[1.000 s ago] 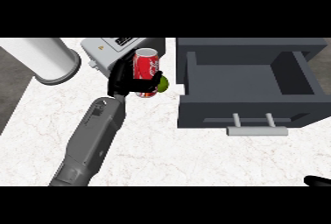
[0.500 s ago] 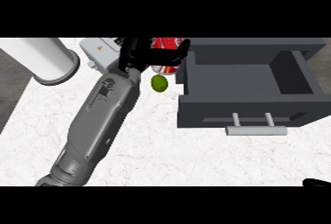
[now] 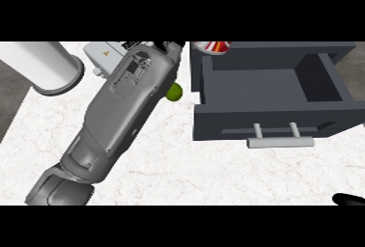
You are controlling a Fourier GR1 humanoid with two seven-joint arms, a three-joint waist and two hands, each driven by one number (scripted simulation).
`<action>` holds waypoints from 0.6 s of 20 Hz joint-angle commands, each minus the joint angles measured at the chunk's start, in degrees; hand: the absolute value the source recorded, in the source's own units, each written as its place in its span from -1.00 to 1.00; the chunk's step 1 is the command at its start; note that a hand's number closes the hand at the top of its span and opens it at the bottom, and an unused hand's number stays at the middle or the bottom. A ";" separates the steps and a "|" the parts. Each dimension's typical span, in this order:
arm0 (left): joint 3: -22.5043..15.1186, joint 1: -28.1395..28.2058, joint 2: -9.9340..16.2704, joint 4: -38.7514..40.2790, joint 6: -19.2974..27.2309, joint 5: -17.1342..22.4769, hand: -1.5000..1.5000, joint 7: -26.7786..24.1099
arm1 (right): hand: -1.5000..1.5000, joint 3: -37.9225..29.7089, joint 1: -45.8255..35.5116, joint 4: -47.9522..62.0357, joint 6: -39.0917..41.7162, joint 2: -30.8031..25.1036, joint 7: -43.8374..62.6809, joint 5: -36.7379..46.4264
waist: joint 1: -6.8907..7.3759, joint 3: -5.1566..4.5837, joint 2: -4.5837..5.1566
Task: Pick up the can, place it into the drawer and close the drawer
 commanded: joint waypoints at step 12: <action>-7.95 -17.42 -0.01 19.97 6.42 10.23 1.00 -1.10 | -1.00 -1.94 -4.32 0.81 0.17 -3.07 2.99 -3.36 | -3.04 0.11 0.75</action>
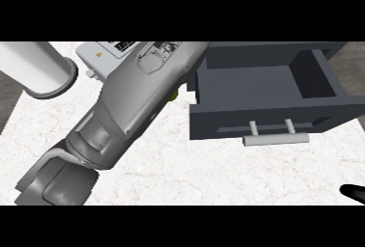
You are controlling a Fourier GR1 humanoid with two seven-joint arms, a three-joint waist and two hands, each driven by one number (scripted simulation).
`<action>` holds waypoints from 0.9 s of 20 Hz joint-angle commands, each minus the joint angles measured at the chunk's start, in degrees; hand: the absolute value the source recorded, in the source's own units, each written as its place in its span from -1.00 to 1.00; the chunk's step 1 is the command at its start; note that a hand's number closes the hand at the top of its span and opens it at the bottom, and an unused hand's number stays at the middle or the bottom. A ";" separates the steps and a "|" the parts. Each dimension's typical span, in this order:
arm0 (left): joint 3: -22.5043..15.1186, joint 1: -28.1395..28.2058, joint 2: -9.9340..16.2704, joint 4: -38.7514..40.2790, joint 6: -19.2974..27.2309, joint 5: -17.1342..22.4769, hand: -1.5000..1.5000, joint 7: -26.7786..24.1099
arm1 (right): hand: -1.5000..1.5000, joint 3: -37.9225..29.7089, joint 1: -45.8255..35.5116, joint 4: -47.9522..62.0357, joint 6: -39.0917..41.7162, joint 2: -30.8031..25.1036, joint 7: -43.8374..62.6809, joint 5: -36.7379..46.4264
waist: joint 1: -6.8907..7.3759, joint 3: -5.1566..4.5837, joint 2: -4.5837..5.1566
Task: Pick up the can, place it into the drawer and close the drawer
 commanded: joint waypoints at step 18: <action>-7.51 -6.88 -0.01 14.28 11.03 7.48 -1.00 -7.98 | -1.00 3.09 -5.28 3.85 0.55 -2.59 -2.64 5.55 | -2.97 0.13 1.25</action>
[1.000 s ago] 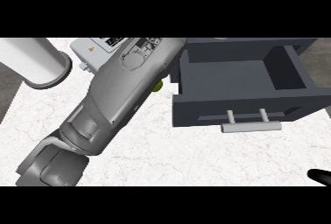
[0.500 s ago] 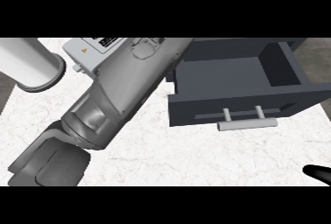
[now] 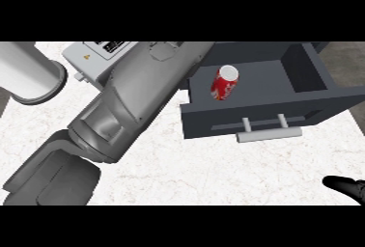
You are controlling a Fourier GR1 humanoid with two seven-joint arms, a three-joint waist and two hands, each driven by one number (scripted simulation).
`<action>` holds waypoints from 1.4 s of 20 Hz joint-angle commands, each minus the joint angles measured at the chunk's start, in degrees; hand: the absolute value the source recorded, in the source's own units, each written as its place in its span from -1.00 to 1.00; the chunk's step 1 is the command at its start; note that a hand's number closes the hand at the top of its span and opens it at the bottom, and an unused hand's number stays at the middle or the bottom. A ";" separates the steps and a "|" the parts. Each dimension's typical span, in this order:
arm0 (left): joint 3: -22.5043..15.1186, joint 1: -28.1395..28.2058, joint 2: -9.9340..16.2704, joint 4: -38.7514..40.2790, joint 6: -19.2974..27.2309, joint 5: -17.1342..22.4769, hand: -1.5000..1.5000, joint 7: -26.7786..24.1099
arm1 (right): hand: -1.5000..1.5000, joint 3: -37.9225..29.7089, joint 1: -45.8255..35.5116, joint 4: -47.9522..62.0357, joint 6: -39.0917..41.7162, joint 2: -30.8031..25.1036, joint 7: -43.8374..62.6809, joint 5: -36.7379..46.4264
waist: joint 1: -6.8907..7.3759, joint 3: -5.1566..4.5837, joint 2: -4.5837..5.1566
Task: Pick up the can, place it into the drawer and close the drawer
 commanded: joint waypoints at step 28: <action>0.64 -0.18 0.00 3.55 -0.45 7.51 -1.00 -7.69 | -1.00 22.71 -19.51 33.23 -5.13 -8.93 -15.56 47.44 | 4.69 -0.11 -0.12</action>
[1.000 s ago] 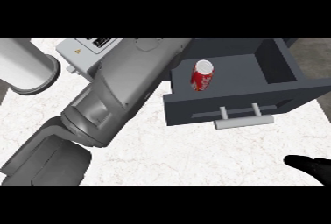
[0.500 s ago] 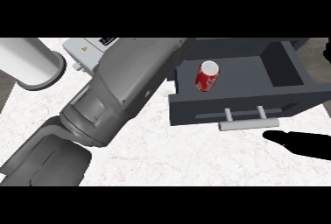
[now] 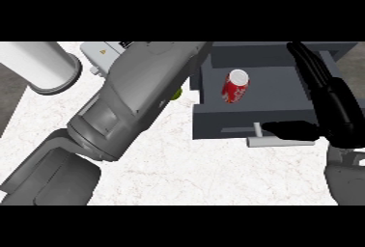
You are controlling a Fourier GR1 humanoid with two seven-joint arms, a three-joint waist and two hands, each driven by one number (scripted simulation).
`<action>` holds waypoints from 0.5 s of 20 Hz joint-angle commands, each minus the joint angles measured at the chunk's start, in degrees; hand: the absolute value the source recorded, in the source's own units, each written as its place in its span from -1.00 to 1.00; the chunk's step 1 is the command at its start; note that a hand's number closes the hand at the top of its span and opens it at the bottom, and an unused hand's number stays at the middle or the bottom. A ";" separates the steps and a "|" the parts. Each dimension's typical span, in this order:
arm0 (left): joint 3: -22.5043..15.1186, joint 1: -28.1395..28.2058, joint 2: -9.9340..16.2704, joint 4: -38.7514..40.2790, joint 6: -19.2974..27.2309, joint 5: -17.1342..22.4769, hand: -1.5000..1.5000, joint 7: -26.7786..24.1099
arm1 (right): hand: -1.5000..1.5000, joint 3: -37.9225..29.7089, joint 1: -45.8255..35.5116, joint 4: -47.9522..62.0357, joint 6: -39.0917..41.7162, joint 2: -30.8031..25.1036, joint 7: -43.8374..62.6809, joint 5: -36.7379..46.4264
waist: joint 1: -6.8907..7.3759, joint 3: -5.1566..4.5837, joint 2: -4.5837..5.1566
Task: Pick up the can, place it into the drawer and close the drawer
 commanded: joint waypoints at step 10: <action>1.83 0.64 4.41 -1.76 -3.05 -1.19 -1.00 2.87 | -1.00 3.87 -13.54 35.20 -17.52 6.37 -6.79 17.54 | 3.27 -0.03 -0.60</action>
